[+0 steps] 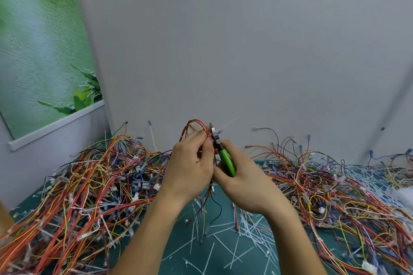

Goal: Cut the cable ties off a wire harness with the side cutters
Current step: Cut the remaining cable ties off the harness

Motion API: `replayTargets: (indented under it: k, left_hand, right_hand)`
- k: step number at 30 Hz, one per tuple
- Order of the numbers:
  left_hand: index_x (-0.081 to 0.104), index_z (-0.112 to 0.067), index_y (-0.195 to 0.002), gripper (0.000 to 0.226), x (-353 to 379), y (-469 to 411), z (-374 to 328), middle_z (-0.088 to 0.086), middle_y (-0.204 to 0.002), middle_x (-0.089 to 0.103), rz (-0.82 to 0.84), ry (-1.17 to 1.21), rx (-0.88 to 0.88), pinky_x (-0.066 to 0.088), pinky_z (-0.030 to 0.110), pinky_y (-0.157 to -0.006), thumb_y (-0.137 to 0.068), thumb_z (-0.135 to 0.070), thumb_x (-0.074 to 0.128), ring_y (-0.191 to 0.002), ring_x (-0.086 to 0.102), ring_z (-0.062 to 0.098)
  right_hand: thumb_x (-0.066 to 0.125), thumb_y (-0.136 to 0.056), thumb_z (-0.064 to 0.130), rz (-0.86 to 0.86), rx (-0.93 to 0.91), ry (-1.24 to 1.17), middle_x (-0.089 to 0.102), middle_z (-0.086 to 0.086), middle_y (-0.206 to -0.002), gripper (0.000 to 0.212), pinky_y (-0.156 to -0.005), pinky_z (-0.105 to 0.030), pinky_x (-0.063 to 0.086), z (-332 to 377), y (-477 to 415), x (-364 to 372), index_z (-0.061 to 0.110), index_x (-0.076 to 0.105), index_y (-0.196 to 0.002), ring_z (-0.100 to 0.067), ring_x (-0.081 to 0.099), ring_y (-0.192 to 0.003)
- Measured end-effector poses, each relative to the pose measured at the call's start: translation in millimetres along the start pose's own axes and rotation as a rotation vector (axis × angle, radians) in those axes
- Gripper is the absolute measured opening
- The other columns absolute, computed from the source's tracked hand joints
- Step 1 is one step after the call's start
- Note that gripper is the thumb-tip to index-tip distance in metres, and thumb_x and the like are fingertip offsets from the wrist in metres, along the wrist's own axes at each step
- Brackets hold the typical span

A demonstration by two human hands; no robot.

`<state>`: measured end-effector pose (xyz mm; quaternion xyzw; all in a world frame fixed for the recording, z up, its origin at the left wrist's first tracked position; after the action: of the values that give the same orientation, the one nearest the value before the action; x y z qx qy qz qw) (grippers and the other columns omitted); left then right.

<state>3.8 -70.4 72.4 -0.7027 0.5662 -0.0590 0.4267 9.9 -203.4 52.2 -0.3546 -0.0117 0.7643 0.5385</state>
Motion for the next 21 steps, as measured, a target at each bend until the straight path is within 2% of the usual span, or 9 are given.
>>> replayTargets:
  k: [2, 5, 7, 10, 13, 15, 18, 21]
  left_hand:
    - [0.065, -0.013, -0.090, 0.024, -0.4, 0.7, 0.8, -0.005, -0.080, 0.061, -0.010, -0.011, 0.000, 0.048, 0.031, -0.064, -0.105, -0.016, 0.047, -0.074, 0.057, 0.013]
    - [0.065, -0.015, -0.086, 0.026, 0.4, 1.0, 2.5, -0.010, -0.072, 0.057, -0.010, -0.023, -0.018, 0.040, 0.017, -0.058, -0.106, -0.018, 0.048, -0.066, 0.054, 0.008]
    - [0.067, -0.017, -0.089, 0.026, 1.3, 1.0, 3.7, -0.012, -0.072, 0.060, -0.001, -0.021, -0.031, 0.038, 0.010, -0.058, -0.106, -0.018, 0.048, -0.067, 0.058, 0.002]
    - [0.069, -0.018, -0.092, 0.026, 1.4, 1.6, 4.3, -0.015, -0.071, 0.062, 0.010, -0.010, -0.044, 0.038, 0.008, -0.056, -0.106, -0.020, 0.048, -0.068, 0.060, 0.000]
    - [0.070, -0.018, -0.093, 0.025, 0.8, 1.8, 3.4, -0.015, -0.071, 0.063, 0.015, -0.005, -0.051, 0.039, 0.007, -0.054, -0.105, -0.020, 0.048, -0.068, 0.063, -0.002]
    - [0.070, -0.019, -0.092, 0.025, 0.5, 1.5, 3.3, -0.015, -0.070, 0.064, 0.014, -0.007, -0.061, 0.040, 0.007, -0.053, -0.105, -0.020, 0.048, -0.067, 0.064, -0.002]
    - [0.065, -0.022, -0.080, 0.029, -1.2, 0.9, 3.8, -0.018, -0.061, 0.059, 0.002, -0.044, -0.062, 0.035, 0.009, -0.049, -0.105, -0.019, 0.050, -0.056, 0.056, 0.001]
    - [0.067, -0.019, -0.084, 0.027, -2.7, 0.1, 6.0, -0.021, -0.062, 0.060, 0.015, -0.022, -0.084, 0.035, 0.009, -0.049, -0.105, -0.019, 0.049, -0.055, 0.055, 0.001]
  right_hand:
    - [0.059, -0.101, 0.035, 0.008, 0.009, 0.020, 0.062, 0.022, -0.072, 0.019, -0.058, -0.013, 0.042, -1.2, -0.3, 0.3, 0.040, 0.051, -0.117, -0.004, 0.054, -0.059]
    - [0.059, -0.101, 0.034, -0.018, 0.016, 0.079, 0.062, 0.027, -0.076, 0.021, -0.059, -0.013, 0.043, -2.6, -0.4, -0.8, 0.042, 0.049, -0.117, -0.004, 0.058, -0.064]
    - [0.058, -0.101, 0.034, -0.053, 0.010, 0.119, 0.063, 0.022, -0.076, 0.019, -0.058, -0.014, 0.043, -2.1, -0.1, -2.3, 0.046, 0.049, -0.113, -0.007, 0.056, -0.062]
    - [0.059, -0.101, 0.034, -0.098, 0.002, 0.150, 0.062, 0.015, -0.071, 0.014, -0.054, -0.016, 0.044, -1.6, 0.4, -4.7, 0.043, 0.053, -0.110, -0.010, 0.053, -0.056]
    - [0.061, -0.101, 0.032, -0.094, 0.011, 0.157, 0.061, 0.029, -0.073, 0.013, -0.057, -0.011, 0.043, -3.7, -0.4, -4.7, 0.037, 0.057, -0.112, -0.004, 0.057, -0.061]
    - [0.060, -0.101, 0.032, -0.087, 0.017, 0.160, 0.061, 0.031, -0.073, 0.013, -0.058, -0.011, 0.043, -4.7, -0.9, -3.6, 0.034, 0.058, -0.113, -0.002, 0.057, -0.062]
    - [0.060, -0.099, 0.034, -0.042, 0.032, 0.139, 0.063, 0.016, -0.068, 0.016, -0.052, -0.016, 0.043, -5.6, -0.1, -0.5, 0.038, 0.053, -0.114, -0.007, 0.055, -0.054]
    - [0.060, -0.100, 0.038, -0.013, 0.034, 0.139, 0.063, 0.003, -0.068, 0.020, -0.051, -0.017, 0.043, -5.3, 1.1, -0.3, 0.041, 0.051, -0.117, -0.009, 0.054, -0.053]
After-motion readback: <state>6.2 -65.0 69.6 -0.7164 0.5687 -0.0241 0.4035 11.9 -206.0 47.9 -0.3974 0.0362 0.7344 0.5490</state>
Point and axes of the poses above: each hand's wrist, its own y-axis away from the middle knuckle, its own x-axis out of the palm, z = x × y, the point moved 4 cm from there along -y, towards the middle knuckle
